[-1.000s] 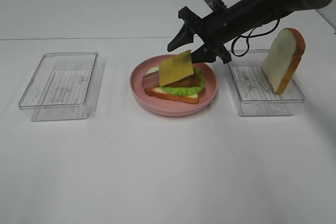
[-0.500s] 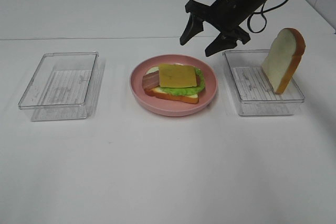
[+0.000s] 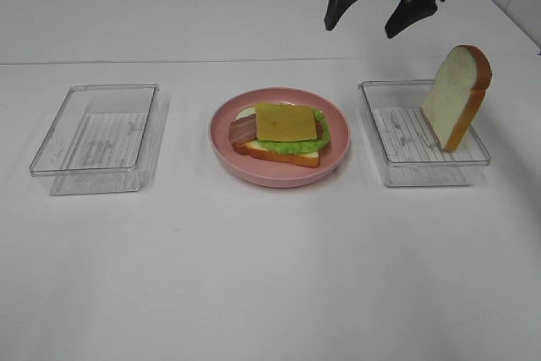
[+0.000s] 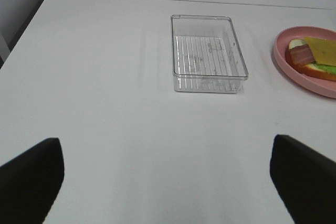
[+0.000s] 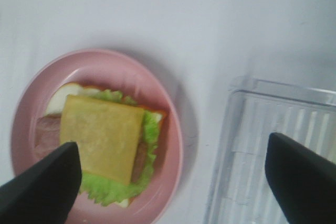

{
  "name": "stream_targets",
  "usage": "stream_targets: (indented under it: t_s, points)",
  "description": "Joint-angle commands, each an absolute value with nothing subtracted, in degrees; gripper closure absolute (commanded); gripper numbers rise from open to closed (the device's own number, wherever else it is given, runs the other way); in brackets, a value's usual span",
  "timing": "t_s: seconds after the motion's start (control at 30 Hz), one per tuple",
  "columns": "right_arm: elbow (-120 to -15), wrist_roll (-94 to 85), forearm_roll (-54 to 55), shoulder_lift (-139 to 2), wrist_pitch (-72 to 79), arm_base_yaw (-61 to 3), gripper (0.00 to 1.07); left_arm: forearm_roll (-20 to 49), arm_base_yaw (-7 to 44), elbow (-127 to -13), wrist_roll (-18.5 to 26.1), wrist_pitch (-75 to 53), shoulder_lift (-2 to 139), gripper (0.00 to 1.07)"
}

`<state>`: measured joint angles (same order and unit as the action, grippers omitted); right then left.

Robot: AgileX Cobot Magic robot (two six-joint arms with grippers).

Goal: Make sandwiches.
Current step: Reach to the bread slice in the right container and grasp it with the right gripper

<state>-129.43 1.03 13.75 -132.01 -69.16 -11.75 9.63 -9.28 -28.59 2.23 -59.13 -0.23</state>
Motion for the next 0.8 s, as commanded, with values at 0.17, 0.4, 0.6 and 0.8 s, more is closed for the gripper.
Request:
stream_targets:
  t_s: [0.17,0.4,0.6,0.8]
  points:
    - [-130.92,2.92,5.61,-128.92,-73.34,-11.69,0.16,10.14,-9.51,-28.53,2.06,-59.19,-1.38,0.07]
    - [-130.81,3.78,2.01,-126.97,-73.34,-9.4,0.17,10.2,-9.51,-28.53,2.06,-59.13,-1.38,0.07]
    - [-130.29,3.84,1.95,-126.68,-73.34,-4.64,0.17,10.26,-9.51,-28.53,2.06,-59.13,-1.38,0.07]
    - [-125.02,3.84,2.06,-126.68,-73.34,-0.34,0.17,10.26,-9.51,-28.53,2.06,-59.13,-1.38,0.07]
